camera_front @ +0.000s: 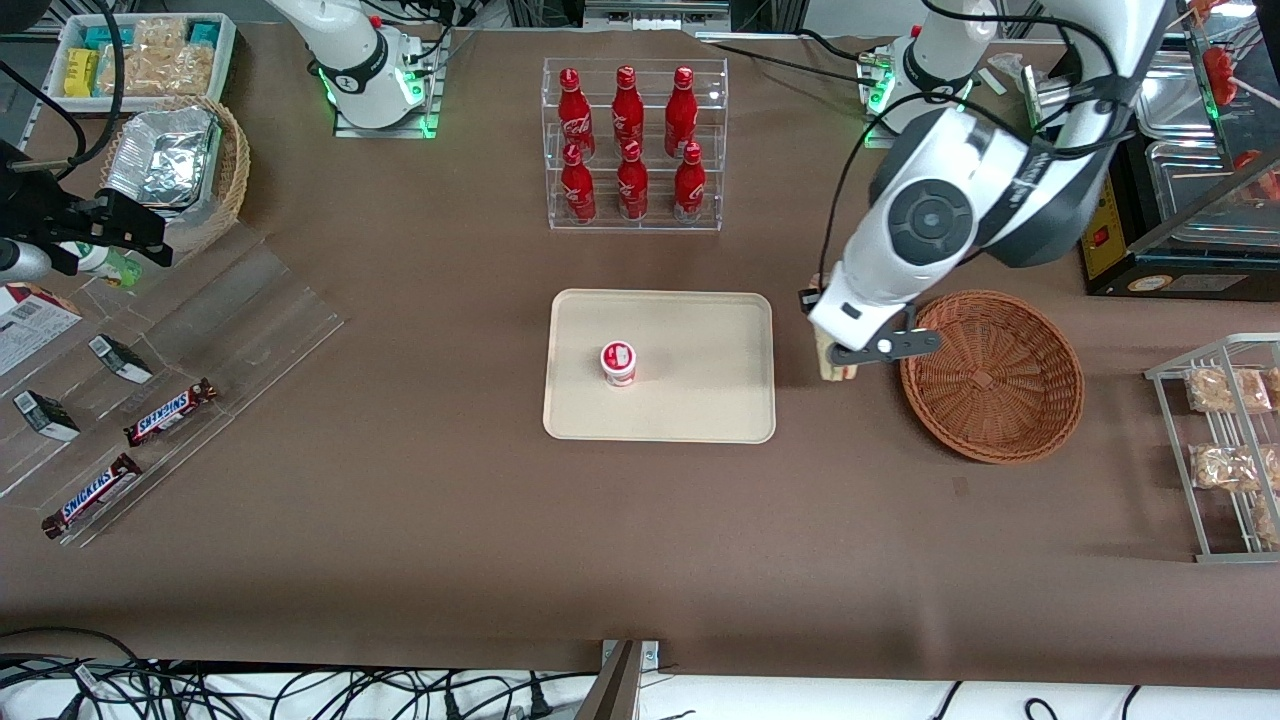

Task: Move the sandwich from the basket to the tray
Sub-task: 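Carry the held sandwich over the cream tray beside the cup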

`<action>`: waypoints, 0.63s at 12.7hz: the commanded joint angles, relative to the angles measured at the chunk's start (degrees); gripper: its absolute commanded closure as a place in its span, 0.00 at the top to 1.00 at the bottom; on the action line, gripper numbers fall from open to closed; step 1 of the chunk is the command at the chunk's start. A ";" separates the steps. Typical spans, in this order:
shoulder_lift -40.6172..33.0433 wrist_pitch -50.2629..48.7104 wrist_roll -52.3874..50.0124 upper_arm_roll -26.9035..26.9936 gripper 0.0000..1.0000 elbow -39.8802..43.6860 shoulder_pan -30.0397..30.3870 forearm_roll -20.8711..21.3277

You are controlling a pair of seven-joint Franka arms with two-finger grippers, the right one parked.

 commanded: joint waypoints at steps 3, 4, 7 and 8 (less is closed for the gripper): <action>4.30 3.73 -4.19 0.18 0.41 1.10 -5.85 1.79; 5.35 4.96 -6.04 0.26 0.41 1.10 -7.08 2.40; 8.43 9.00 -12.11 0.00 0.41 1.10 -10.08 8.02; 9.75 9.97 -12.64 0.00 0.41 1.19 -10.78 8.99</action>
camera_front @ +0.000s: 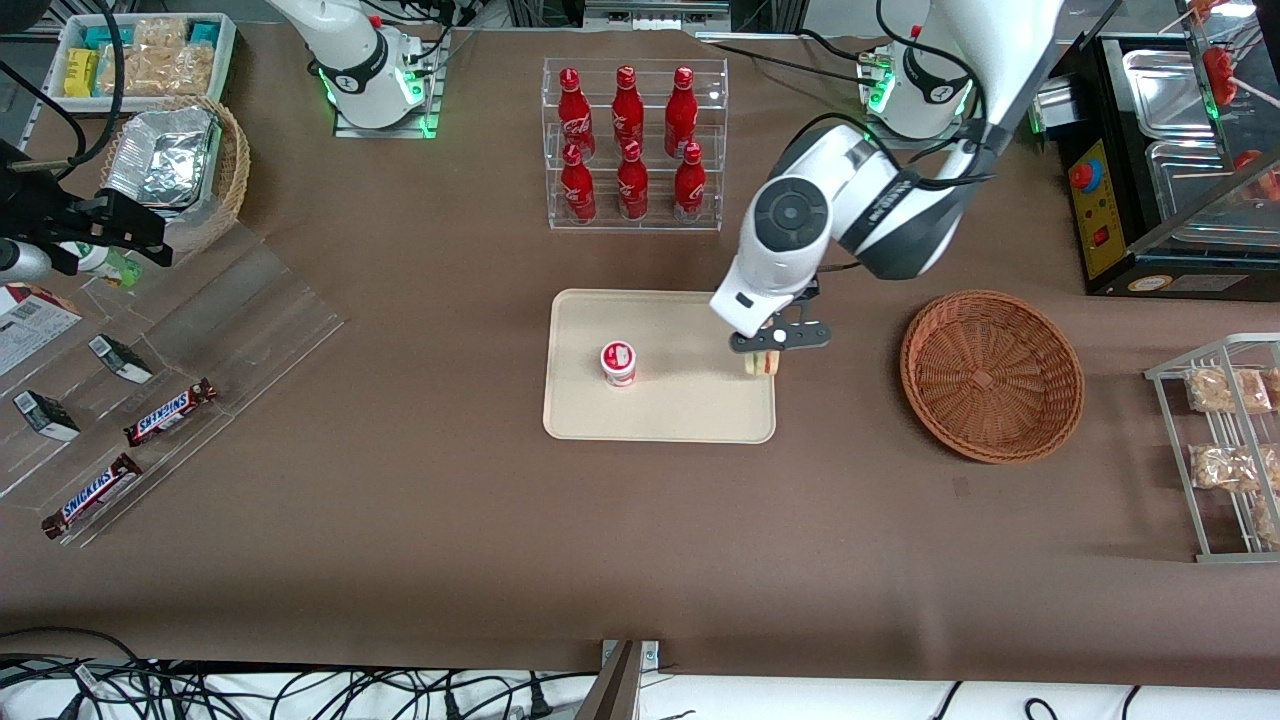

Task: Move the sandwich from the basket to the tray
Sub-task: 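Carry the held sandwich over the cream tray beside the cup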

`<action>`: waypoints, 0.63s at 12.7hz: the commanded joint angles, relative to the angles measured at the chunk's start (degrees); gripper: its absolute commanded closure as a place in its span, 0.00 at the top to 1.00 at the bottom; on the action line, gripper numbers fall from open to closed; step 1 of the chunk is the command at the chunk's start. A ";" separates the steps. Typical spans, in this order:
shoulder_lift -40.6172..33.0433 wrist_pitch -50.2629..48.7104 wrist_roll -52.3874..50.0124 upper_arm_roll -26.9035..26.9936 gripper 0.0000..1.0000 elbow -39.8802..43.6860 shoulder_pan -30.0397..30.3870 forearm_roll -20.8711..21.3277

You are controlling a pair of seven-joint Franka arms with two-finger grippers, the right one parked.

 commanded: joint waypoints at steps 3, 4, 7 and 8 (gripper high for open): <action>5.18 5.12 -6.63 0.27 0.41 1.21 -3.18 7.82; 6.41 6.62 -8.74 0.27 0.41 1.30 -3.53 10.28; 10.10 7.33 -10.78 0.36 0.41 3.92 -4.50 13.64; 10.81 7.33 -10.78 0.62 0.41 4.72 -5.03 13.64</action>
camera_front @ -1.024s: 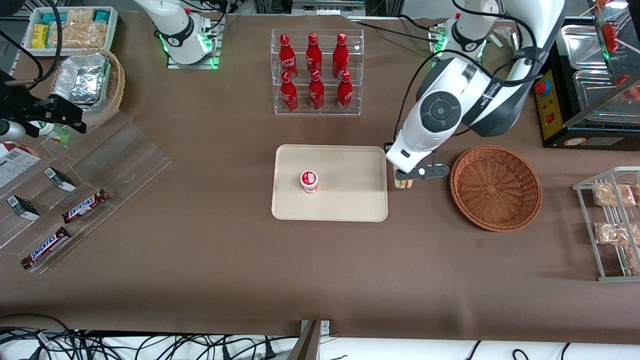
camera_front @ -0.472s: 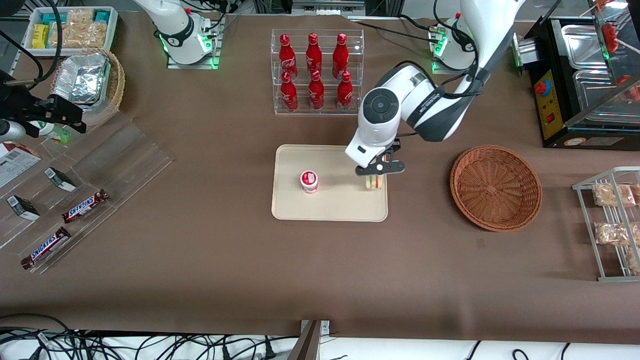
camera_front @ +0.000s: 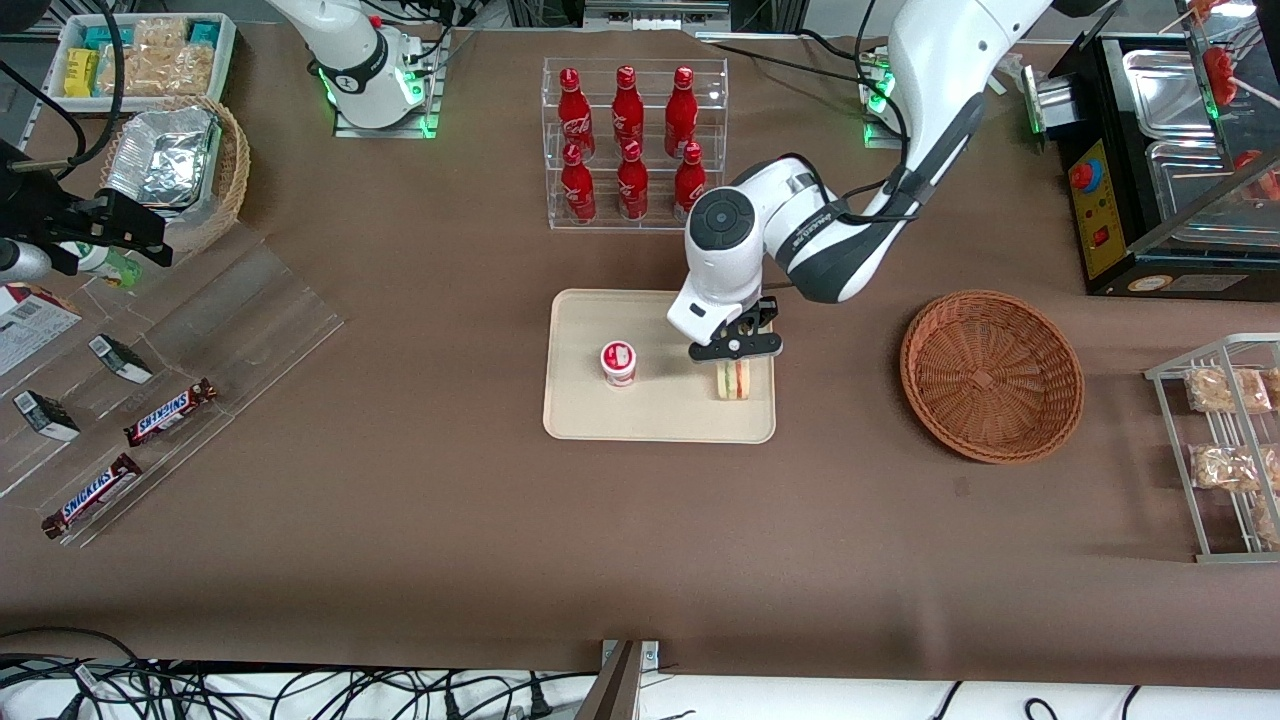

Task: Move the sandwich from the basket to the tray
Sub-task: 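Carry the held sandwich over the cream tray beside the cup, then lower the sandwich onto the tray and open the left gripper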

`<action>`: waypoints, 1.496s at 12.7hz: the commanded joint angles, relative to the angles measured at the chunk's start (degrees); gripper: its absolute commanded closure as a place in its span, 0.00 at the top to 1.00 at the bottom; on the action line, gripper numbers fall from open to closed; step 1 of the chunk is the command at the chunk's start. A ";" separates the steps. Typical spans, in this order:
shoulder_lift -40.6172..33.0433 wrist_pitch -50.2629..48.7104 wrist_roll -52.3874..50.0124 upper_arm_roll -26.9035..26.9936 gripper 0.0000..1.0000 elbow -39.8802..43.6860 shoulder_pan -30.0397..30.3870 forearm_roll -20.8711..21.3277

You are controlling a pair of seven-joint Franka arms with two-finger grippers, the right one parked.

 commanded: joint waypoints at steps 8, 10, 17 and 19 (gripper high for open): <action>3.81 -0.65 -1.75 0.73 0.41 3.76 -2.69 2.67; 3.99 -0.65 -2.97 0.64 0.57 3.76 -2.69 4.06; 2.94 -2.66 -5.00 0.38 1.00 6.48 -1.73 3.38; 2.14 -7.48 -5.00 0.38 1.00 9.98 -0.68 2.33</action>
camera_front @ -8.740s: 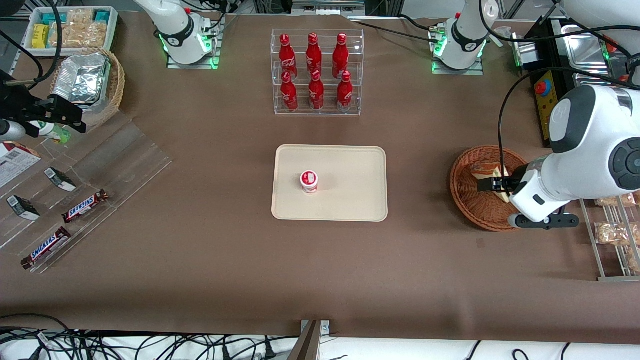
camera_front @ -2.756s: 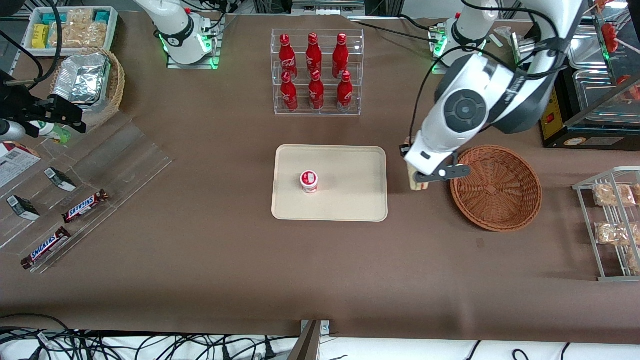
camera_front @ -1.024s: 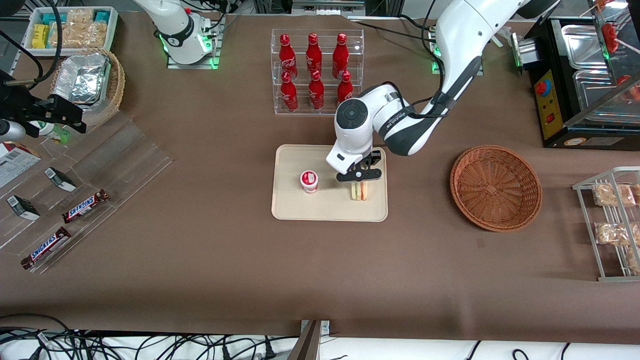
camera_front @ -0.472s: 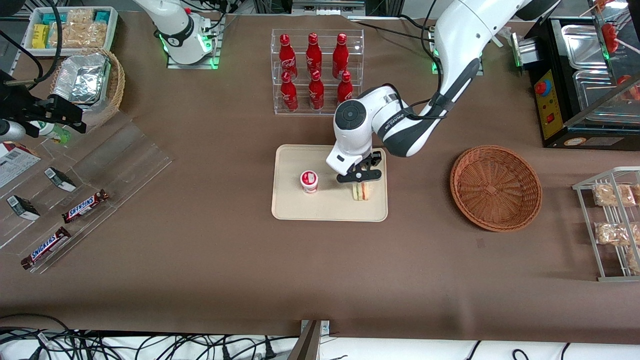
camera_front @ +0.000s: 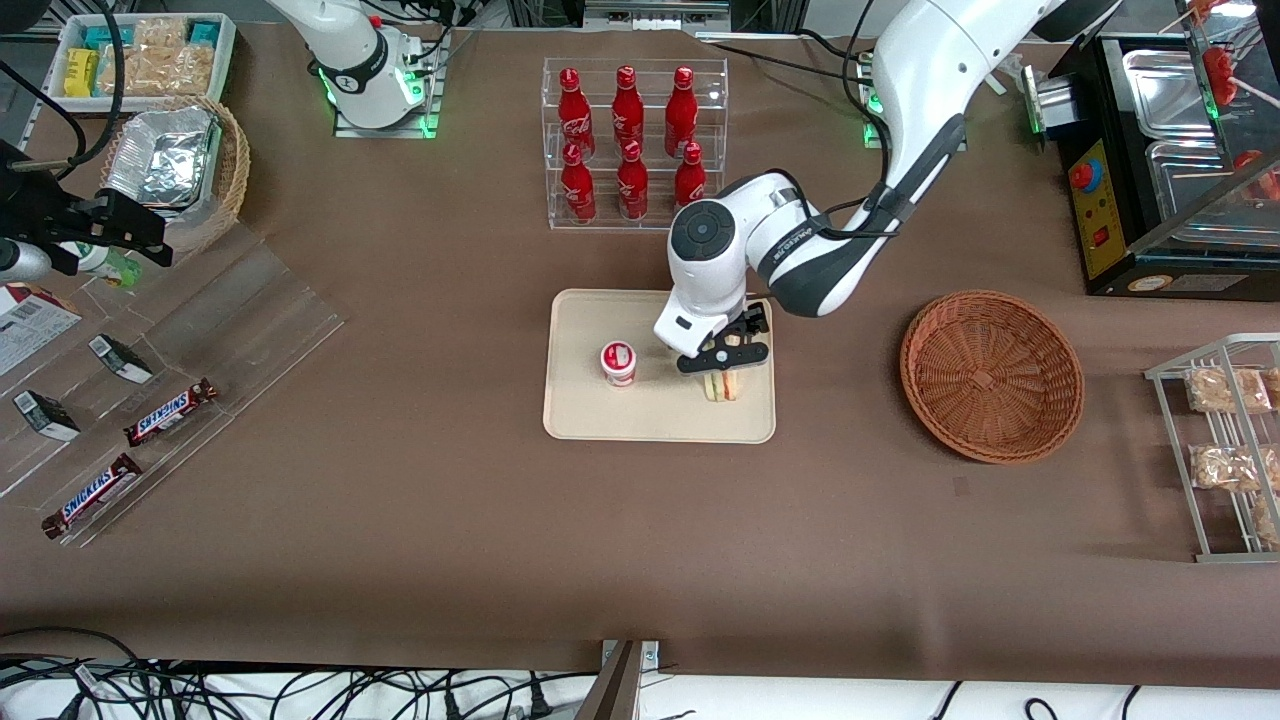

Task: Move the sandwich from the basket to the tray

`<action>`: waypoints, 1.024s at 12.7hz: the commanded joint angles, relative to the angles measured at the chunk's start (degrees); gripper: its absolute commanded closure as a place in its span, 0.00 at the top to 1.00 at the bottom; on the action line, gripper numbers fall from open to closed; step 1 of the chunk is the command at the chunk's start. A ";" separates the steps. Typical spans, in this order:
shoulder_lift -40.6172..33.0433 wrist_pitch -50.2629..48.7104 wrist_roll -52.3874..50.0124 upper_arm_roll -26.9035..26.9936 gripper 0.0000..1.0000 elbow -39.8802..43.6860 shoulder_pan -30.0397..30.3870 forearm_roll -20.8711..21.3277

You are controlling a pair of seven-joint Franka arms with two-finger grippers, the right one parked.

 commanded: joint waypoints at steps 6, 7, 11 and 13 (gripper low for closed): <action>-2.03 -17.86 3.32 -0.55 1.00 16.44 7.04 -3.88; -2.29 -19.00 4.63 -0.72 1.00 17.23 8.27 -3.89; -4.48 -22.34 16.73 -0.38 1.00 18.65 14.07 -6.51; -6.68 -25.58 25.79 3.55 1.00 18.73 14.26 -9.85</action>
